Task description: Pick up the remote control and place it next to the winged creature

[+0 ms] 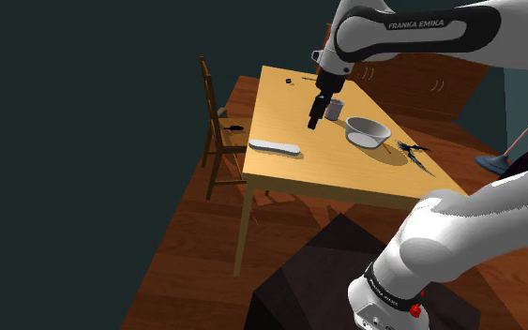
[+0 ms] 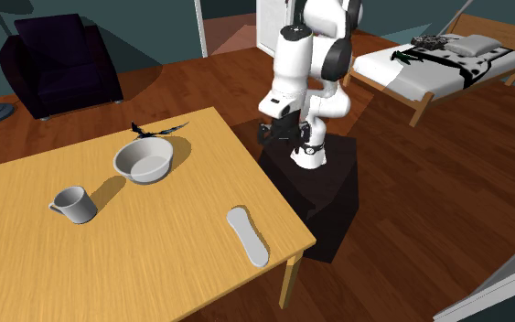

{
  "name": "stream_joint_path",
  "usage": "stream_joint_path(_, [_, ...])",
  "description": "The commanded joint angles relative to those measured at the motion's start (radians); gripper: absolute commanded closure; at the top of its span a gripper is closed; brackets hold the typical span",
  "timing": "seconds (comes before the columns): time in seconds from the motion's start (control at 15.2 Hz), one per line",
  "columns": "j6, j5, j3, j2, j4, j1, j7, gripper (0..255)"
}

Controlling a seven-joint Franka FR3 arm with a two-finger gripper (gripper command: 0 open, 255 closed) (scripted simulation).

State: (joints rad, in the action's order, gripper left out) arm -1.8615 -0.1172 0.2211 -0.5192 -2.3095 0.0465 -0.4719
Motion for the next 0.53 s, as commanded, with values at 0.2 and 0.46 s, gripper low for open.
stream_joint_path(0.2, [-0.112,0.010,0.065,0.179,0.055,0.024,-0.139,0])
stream_joint_path(0.46, [-0.191,0.043,0.105,0.333,0.117,0.041,-0.253,0])
